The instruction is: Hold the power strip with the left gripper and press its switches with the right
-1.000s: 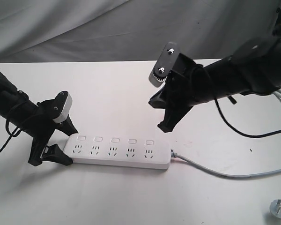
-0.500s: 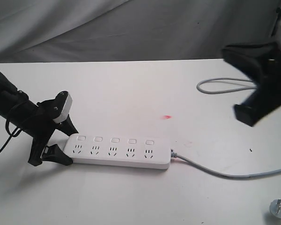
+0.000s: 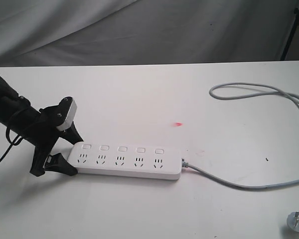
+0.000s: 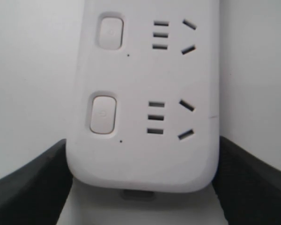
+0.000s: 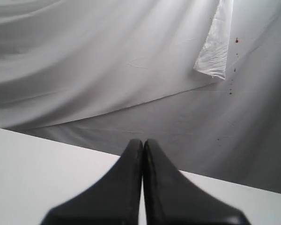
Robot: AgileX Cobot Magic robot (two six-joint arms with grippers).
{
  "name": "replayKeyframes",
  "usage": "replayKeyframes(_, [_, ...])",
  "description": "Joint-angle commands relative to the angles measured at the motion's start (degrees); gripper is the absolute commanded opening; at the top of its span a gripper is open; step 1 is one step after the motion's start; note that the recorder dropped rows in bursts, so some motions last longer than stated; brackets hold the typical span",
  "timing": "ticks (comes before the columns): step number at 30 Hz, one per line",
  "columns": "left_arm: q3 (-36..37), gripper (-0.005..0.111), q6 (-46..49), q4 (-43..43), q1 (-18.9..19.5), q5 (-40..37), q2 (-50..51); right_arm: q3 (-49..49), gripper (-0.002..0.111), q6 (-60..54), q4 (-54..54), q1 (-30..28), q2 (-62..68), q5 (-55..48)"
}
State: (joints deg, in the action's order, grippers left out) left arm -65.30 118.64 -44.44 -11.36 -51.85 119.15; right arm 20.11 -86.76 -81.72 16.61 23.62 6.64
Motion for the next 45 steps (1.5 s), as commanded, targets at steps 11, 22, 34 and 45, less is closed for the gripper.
replayKeyframes(11, [-0.30, 0.069, 0.37, -0.50, -0.26, -0.71, 0.07, -7.65, 0.000, 1.40, -4.35, -18.15, -16.61, -10.69])
replayKeyframes(22, [-0.30, 0.069, 0.49, -0.50, -0.26, -0.44, 0.07, -7.65, 0.000, 20.12, 11.82, -18.04, -11.30, -10.81])
replayKeyframes(34, [-0.30, 0.069, 0.30, -0.50, -0.26, -0.44, 0.07, -11.09, 0.000, 93.98, 82.34, -17.93, -11.55, -9.88])
replayKeyframes(45, [-0.30, 0.069, 0.41, -0.50, -0.26, -0.44, 0.07, -18.53, 0.000, 94.91, 83.03, -17.70, -21.52, -9.88])
